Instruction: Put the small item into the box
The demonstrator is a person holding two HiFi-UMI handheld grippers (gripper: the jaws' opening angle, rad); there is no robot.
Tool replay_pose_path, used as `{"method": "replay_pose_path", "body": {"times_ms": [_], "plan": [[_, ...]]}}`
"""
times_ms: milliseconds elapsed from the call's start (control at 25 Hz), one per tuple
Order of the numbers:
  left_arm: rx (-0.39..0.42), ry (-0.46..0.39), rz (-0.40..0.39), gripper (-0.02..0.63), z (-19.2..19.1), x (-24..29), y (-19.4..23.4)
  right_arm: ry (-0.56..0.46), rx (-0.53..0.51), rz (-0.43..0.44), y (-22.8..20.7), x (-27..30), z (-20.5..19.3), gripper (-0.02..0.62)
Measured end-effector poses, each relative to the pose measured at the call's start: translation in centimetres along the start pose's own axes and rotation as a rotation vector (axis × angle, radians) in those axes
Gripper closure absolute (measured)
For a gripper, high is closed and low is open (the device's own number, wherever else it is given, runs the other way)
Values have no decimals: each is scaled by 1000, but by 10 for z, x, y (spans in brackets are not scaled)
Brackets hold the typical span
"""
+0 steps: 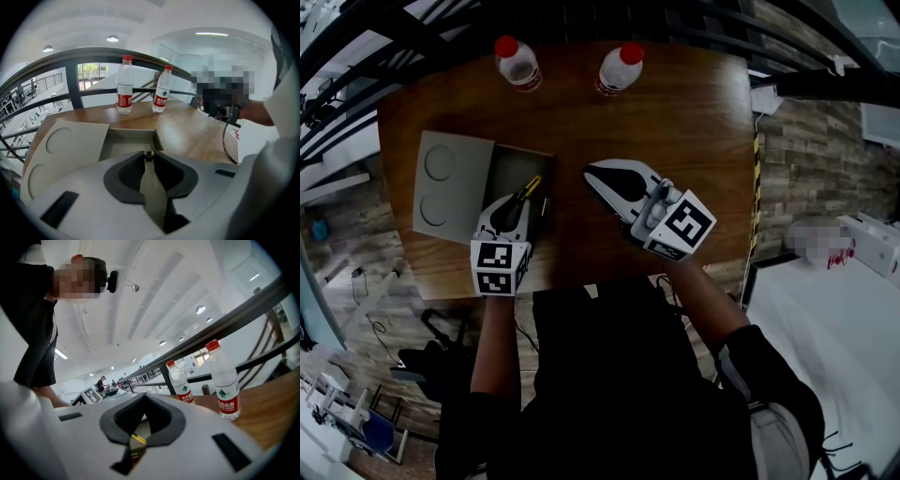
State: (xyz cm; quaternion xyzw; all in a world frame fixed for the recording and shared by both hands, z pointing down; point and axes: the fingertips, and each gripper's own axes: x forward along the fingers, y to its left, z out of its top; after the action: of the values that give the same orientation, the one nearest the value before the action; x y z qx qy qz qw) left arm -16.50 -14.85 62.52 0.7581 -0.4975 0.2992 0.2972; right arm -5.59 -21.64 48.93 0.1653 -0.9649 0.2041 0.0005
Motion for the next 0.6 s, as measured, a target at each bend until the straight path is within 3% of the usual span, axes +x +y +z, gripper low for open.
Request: {"method": "replay_pose_path", "body": {"times_ms": [600], "plan": [[51,158,24,532,-33,13,0,-32,28,-41,-13,-24,-1,586]]}}
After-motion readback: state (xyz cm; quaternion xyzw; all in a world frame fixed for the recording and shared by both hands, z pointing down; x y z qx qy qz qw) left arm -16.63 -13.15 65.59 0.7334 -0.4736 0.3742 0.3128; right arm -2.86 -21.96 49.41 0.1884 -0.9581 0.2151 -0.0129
